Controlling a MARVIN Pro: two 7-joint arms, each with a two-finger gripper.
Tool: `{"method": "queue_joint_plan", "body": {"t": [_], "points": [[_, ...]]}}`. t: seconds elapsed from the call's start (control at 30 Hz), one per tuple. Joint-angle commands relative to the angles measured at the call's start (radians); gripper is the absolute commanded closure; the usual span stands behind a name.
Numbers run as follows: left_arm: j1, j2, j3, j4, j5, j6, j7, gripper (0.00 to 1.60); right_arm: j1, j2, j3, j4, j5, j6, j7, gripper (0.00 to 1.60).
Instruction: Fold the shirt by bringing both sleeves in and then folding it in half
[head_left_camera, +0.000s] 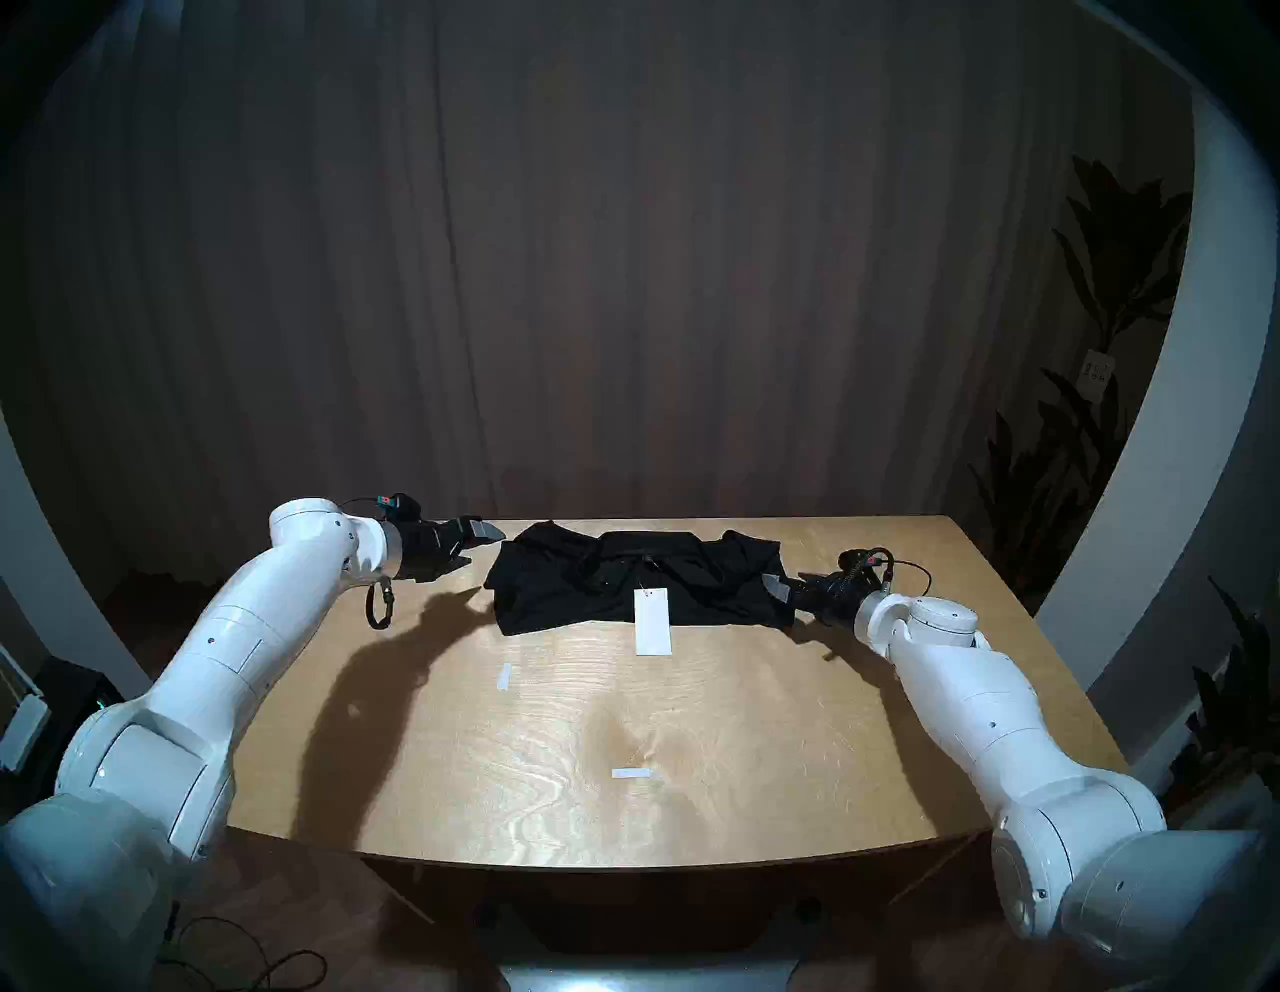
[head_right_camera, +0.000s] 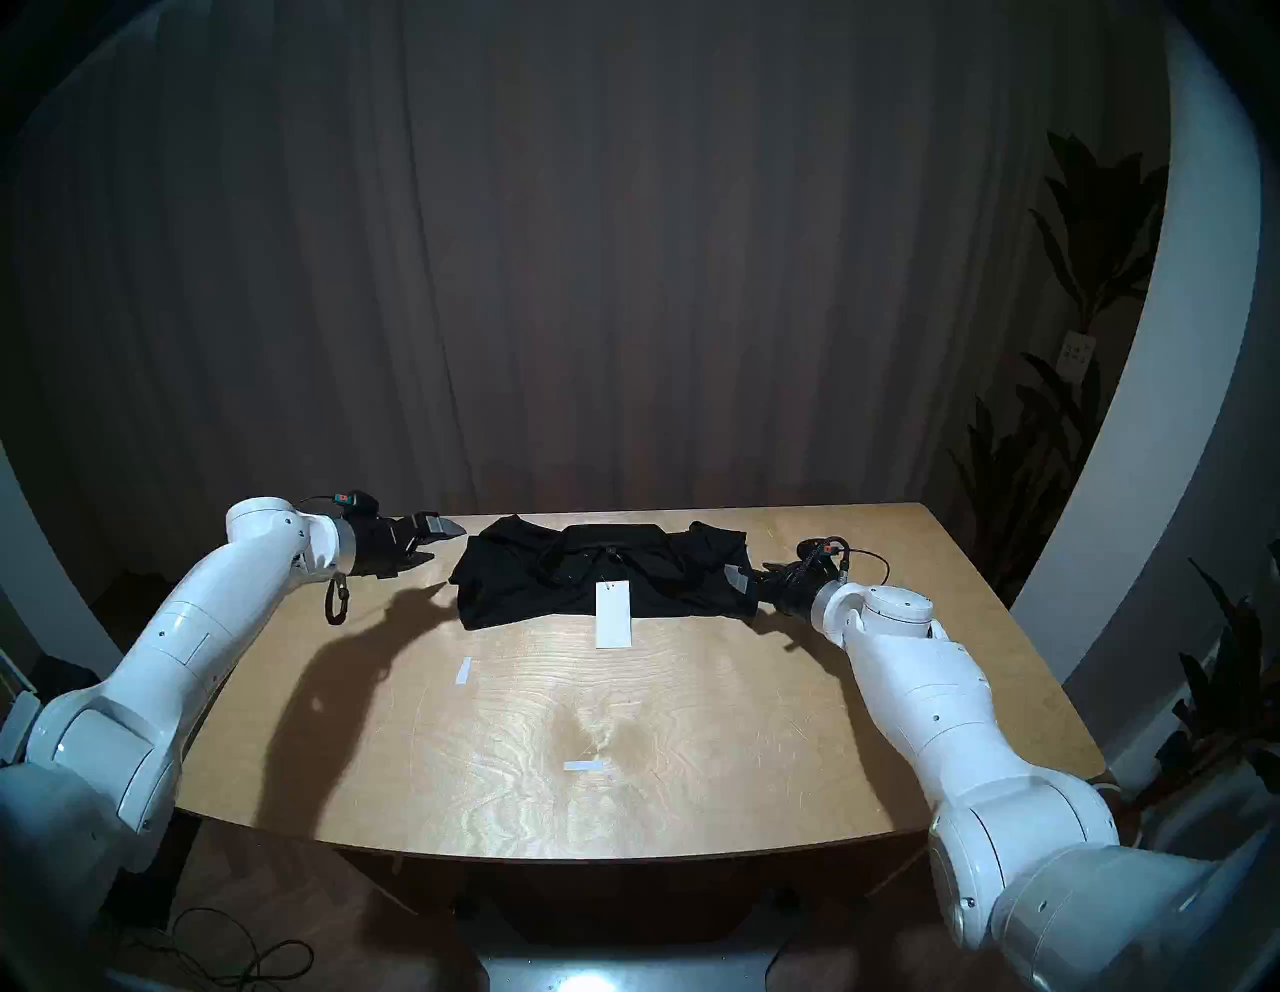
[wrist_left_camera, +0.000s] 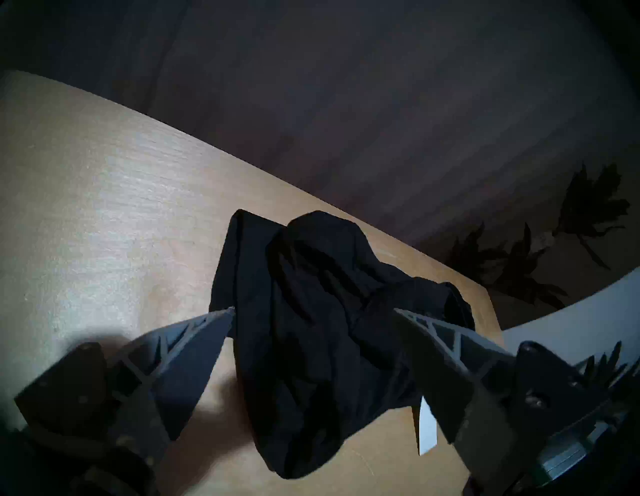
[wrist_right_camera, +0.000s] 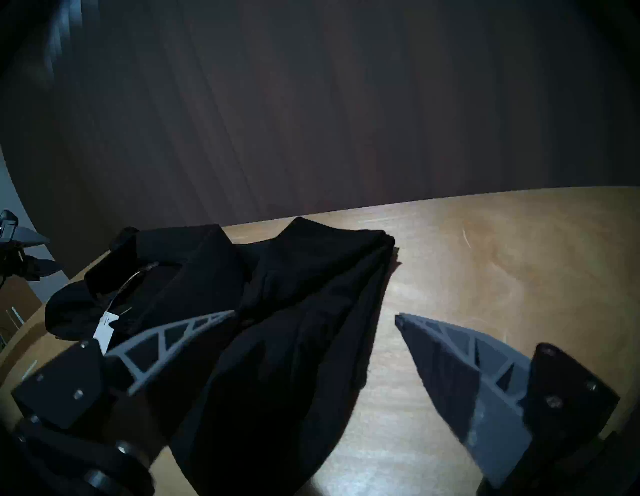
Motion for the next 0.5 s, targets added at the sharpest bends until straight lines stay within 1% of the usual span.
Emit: {"method": "queue_joint_plan", "body": {"t": [0.0,0.03,0.07,0.1,0.17,0.2,0.23,0.27,0.33,0.37,0.4,0.43,0.47], "points": [[0.029,0.085,-0.029,-0.102,-0.015,0.022,-0.042,0.14,0.036,0.059,0.041,-0.108,0.008,0.016,-0.015,0.0],[0.04,0.092,-0.031,-0.112,-0.018,0.027,-0.044,0.14,0.04,0.067,0.04,-0.125,-0.001,0.025,-0.02,0.0],[0.059,0.104,-0.034,-0.131,-0.021,0.033,-0.049,0.14,0.046,0.063,0.049,-0.138,0.008,0.034,-0.021,0.0],[0.059,0.104,-0.034,-0.131,-0.021,0.033,-0.049,0.14,0.046,0.063,0.049,-0.138,0.008,0.034,-0.021,0.0],[0.087,0.123,-0.042,-0.168,-0.03,0.044,-0.058,0.15,0.028,0.058,0.05,-0.184,0.006,0.066,-0.041,0.0],[0.087,0.123,-0.042,-0.168,-0.03,0.044,-0.058,0.15,0.028,0.058,0.05,-0.184,0.006,0.066,-0.041,0.0],[0.098,0.129,-0.045,-0.183,-0.034,0.046,-0.061,0.16,0.017,0.057,0.048,-0.203,0.005,0.094,-0.051,0.0],[0.104,0.133,-0.047,-0.192,-0.036,0.048,-0.063,0.16,0.016,0.056,0.043,-0.208,-0.001,0.105,-0.058,0.0],[0.123,0.144,-0.054,-0.217,-0.041,0.051,-0.066,0.18,0.004,0.054,0.039,-0.239,-0.002,0.161,-0.08,0.0],[0.129,0.147,-0.056,-0.225,-0.043,0.051,-0.067,0.19,0.002,0.054,0.034,-0.245,-0.006,0.185,-0.093,0.0],[0.135,0.15,-0.058,-0.232,-0.045,0.052,-0.067,0.2,0.001,0.051,0.033,-0.249,-0.006,0.191,-0.103,0.0],[0.144,0.155,-0.062,-0.242,-0.048,0.053,-0.068,0.19,0.001,0.052,0.028,-0.259,-0.01,0.227,-0.12,0.0],[0.151,0.159,-0.065,-0.25,-0.05,0.053,-0.069,0.21,0.0,0.05,0.026,-0.265,-0.01,0.241,-0.132,0.0]]}}
